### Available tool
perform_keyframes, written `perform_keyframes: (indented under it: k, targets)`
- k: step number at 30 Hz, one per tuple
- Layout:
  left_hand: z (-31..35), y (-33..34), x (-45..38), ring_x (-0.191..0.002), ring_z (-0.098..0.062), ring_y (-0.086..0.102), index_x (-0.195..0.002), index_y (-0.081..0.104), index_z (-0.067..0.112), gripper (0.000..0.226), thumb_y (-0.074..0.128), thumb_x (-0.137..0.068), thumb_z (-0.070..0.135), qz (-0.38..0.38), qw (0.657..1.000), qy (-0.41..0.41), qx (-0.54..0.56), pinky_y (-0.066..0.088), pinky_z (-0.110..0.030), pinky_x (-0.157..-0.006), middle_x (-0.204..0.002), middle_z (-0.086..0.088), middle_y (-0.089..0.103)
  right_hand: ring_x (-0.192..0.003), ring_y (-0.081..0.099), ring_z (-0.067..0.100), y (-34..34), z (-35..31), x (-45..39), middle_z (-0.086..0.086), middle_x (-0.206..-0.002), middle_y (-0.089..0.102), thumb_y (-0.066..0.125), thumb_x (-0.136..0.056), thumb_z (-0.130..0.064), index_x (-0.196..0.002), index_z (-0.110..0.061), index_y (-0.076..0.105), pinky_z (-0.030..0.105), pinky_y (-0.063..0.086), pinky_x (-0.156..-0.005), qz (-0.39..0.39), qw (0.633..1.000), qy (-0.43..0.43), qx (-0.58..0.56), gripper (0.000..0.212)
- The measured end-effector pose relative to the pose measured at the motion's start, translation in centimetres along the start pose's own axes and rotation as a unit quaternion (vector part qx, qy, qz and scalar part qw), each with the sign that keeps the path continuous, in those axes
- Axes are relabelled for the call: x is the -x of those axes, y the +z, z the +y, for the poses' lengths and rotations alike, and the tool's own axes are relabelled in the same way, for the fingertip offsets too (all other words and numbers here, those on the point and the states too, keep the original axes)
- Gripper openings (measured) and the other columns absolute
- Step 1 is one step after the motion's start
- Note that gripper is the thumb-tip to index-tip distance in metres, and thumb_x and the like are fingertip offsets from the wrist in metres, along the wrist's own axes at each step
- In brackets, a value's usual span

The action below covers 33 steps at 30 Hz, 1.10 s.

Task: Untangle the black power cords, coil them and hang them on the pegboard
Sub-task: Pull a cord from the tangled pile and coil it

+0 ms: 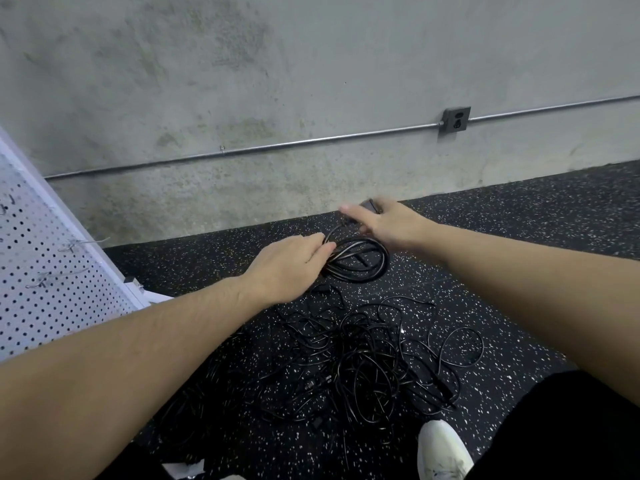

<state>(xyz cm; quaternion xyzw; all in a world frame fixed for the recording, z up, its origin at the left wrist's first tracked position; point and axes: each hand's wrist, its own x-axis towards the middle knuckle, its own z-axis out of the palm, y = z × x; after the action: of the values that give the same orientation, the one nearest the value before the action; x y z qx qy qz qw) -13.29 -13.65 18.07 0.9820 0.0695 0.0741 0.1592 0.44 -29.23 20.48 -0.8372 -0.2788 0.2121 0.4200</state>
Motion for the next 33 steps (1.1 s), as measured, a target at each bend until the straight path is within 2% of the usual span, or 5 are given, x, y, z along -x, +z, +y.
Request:
perform_keyframes:
  k: [9,19,24,30,33]
  targets:
    - [-1.8,-0.4,-0.7,-0.069,-0.02,0.056,-0.158,0.017,0.042,0.049,0.027,-0.111,0.044,0.022,0.982,-0.099,0.161,0.045,-0.039,-0.066,-0.095,0.005,0.063,-0.103,0.069,0.025,0.1,0.4,0.4,0.012,-0.109,0.065,0.075,-0.085,-0.046,-0.114,-0.005,0.057,0.045,0.057,-0.097,-0.123,0.961,0.166,-0.186,0.053]
    - [-0.3,-0.6,0.1,-0.055,-0.015,0.045,-0.163,0.01,0.04,0.053,0.024,-0.112,0.031,0.034,0.992,-0.092,0.083,0.032,-0.032,-0.052,-0.062,0.0,0.049,-0.077,0.062,0.016,0.0,0.6,-0.3,0.005,-0.087,0.06,0.08,-0.082,-0.036,-0.085,-0.01,0.056,0.037,0.061,-0.086,-0.139,0.944,0.2,-0.221,0.036]
    - [0.0,-0.5,-0.3,-0.08,-0.026,0.064,-0.159,0.03,0.038,0.048,0.024,-0.112,0.028,0.047,0.975,-0.108,0.19,0.053,-0.046,-0.08,-0.098,-0.001,0.067,-0.077,0.072,0.015,0.1,-0.3,-0.8,0.011,-0.096,0.076,0.077,-0.084,-0.009,-0.104,-0.002,0.067,0.025,0.061,-0.065,-0.053,0.944,0.084,-0.314,0.023]
    - [1.1,-0.7,-0.9,-0.082,-0.004,0.058,-0.145,0.052,0.027,0.046,0.028,-0.107,0.017,0.057,0.941,-0.159,0.292,0.042,-0.019,-0.071,-0.099,0.019,0.062,-0.079,0.073,0.013,0.3,-0.2,-1.1,0.007,-0.093,0.078,0.076,-0.085,-0.007,-0.11,-0.004,0.071,0.025,0.059,-0.066,-0.021,0.944,0.004,-0.328,0.026]
    - [0.9,-0.6,-0.9,-0.112,-0.01,0.062,-0.144,0.055,0.025,0.048,0.029,-0.105,0.016,0.053,0.93,-0.175,0.318,0.047,-0.03,-0.103,-0.123,0.009,0.066,-0.079,0.074,0.006,0.2,-0.4,-0.8,0.0,-0.096,0.078,0.079,-0.086,-0.015,-0.114,-0.008,0.073,0.025,0.058,-0.062,-0.004,0.955,-0.005,-0.295,0.029]
